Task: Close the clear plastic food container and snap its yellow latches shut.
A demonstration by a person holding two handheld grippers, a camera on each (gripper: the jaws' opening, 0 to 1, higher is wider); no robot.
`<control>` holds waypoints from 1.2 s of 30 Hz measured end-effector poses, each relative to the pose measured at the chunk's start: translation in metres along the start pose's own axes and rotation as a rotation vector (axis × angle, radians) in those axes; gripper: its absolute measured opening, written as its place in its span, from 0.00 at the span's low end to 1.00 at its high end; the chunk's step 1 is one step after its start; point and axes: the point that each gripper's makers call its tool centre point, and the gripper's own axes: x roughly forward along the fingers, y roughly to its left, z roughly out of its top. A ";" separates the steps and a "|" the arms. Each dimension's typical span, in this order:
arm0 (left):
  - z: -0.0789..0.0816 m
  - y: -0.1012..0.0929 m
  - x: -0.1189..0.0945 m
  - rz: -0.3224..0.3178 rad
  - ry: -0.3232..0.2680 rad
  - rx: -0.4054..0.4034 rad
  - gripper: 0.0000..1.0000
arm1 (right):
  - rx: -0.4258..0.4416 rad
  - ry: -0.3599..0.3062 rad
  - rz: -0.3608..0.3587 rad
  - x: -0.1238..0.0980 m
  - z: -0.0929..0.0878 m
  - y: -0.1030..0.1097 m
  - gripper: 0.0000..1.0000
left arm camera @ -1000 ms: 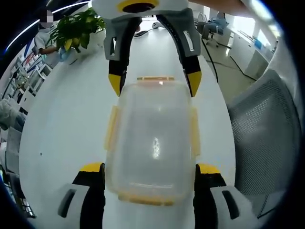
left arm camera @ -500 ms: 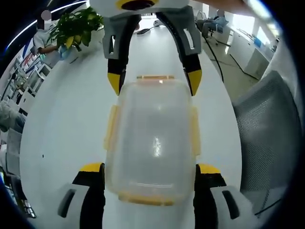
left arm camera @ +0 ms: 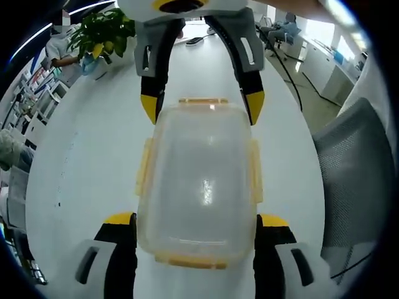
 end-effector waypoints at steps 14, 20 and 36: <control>-0.003 0.021 0.003 0.002 0.007 0.002 0.76 | -0.001 -0.008 0.003 0.000 0.004 -0.022 0.72; -0.004 0.026 0.003 0.003 0.010 0.002 0.76 | -0.001 -0.006 0.003 0.000 0.005 -0.026 0.72; -0.004 0.028 0.004 0.007 0.011 0.005 0.77 | -0.002 -0.003 -0.002 -0.001 0.005 -0.028 0.72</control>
